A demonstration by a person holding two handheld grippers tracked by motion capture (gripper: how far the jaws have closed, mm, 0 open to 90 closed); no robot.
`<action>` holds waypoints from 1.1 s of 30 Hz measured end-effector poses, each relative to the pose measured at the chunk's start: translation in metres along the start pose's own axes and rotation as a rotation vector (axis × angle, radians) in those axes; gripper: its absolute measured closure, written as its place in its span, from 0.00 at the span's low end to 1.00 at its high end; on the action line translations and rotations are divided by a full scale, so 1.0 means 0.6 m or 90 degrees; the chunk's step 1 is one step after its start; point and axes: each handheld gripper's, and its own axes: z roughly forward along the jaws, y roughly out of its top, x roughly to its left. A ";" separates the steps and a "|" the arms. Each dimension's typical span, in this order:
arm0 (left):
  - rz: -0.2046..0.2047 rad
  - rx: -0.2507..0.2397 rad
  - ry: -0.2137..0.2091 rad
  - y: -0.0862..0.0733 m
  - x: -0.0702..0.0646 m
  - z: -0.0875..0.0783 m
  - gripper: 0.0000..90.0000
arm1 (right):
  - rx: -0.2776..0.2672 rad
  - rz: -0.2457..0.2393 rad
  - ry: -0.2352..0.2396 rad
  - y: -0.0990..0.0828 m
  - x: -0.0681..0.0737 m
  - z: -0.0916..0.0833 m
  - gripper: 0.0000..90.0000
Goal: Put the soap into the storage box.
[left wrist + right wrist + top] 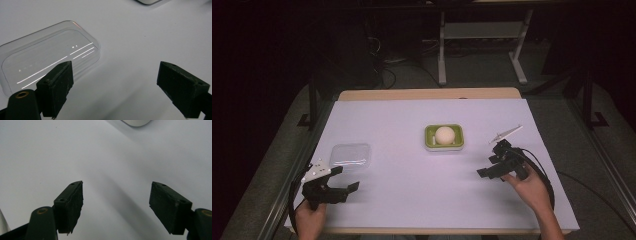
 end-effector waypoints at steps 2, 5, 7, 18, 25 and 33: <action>-0.003 -0.001 0.001 0.000 0.000 0.000 0.14 | -0.002 0.003 0.002 -0.007 0.001 -0.002 0.30; -0.002 0.001 0.001 0.000 0.000 0.000 0.14 | -0.005 0.008 0.002 -0.018 0.001 -0.005 0.29; 0.000 0.002 0.000 0.000 0.000 0.000 0.14 | -0.004 0.011 0.001 -0.024 0.001 -0.007 0.29; -0.005 0.006 0.000 0.000 -0.001 0.001 0.14 | -0.017 0.010 0.001 -0.053 0.006 -0.008 0.29; -0.001 0.004 0.001 -0.001 -0.001 0.002 0.14 | -0.019 0.001 -0.002 -0.070 0.012 -0.011 0.28; -0.003 0.002 -0.003 -0.001 -0.002 0.002 0.14 | -0.028 0.002 0.002 -0.095 0.031 -0.007 0.26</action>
